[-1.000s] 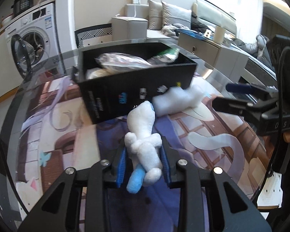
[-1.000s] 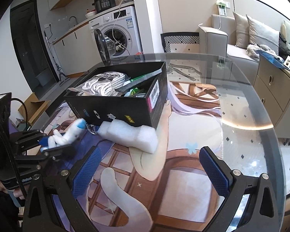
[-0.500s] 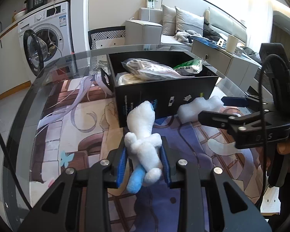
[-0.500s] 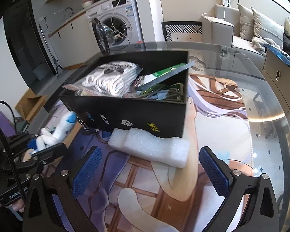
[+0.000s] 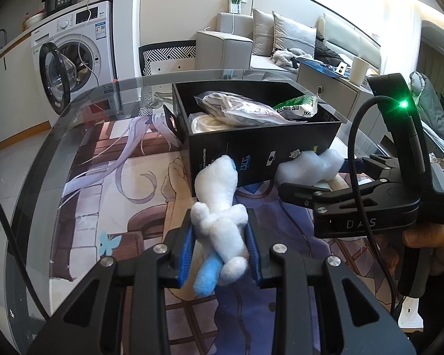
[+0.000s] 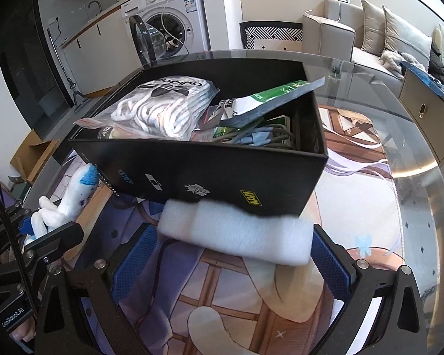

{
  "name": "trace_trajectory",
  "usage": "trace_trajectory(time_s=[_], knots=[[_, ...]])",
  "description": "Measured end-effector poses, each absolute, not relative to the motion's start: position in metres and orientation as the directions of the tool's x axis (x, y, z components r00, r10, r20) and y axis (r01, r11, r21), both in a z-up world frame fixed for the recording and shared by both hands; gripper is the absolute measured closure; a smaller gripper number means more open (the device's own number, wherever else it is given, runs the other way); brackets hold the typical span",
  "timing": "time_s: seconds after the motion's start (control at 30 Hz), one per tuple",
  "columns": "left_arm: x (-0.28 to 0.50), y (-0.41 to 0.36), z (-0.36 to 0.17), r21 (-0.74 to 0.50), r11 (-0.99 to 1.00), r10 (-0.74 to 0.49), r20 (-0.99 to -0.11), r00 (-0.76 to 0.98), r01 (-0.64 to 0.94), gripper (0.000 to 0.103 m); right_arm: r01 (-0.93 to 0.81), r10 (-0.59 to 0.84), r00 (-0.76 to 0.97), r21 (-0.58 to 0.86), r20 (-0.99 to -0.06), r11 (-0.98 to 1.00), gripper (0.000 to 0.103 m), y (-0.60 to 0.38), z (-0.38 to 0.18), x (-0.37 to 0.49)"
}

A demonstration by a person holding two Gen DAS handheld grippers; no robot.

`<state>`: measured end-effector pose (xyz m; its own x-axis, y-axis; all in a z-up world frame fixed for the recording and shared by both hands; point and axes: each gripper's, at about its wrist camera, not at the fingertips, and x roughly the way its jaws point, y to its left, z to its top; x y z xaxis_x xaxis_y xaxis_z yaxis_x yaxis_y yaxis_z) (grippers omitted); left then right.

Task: Organize soft objects
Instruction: 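Close the right tool on the white foam tube while the left tool holds the plush toy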

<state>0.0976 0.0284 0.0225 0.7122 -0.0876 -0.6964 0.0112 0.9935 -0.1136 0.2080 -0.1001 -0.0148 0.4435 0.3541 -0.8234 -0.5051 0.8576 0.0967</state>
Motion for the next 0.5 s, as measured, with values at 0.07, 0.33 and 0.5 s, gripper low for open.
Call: trace_trajectory(time_s=[0.07,0.33,0.5], knots=[[0.098,0.029,0.023,-0.114,0.993,-0.089,-0.696,0.712,0.012,0.073,-0.505,0.362,0.449,0.103,-0.817,0.857,0.009,-0.104,-0.013,0.209],[0.097,0.028,0.024,-0.112,0.994,-0.088,-0.694,0.714,0.013,0.073,-0.501,0.378,0.461,0.116,-0.803,0.858,0.009,-0.118,-0.007,0.203],[0.096,0.026,0.026,-0.111,0.994,-0.091,-0.69,0.718,0.02,0.073,-0.493,0.384,0.473,0.123,-0.793,0.861,0.009,-0.131,-0.001,0.2]])
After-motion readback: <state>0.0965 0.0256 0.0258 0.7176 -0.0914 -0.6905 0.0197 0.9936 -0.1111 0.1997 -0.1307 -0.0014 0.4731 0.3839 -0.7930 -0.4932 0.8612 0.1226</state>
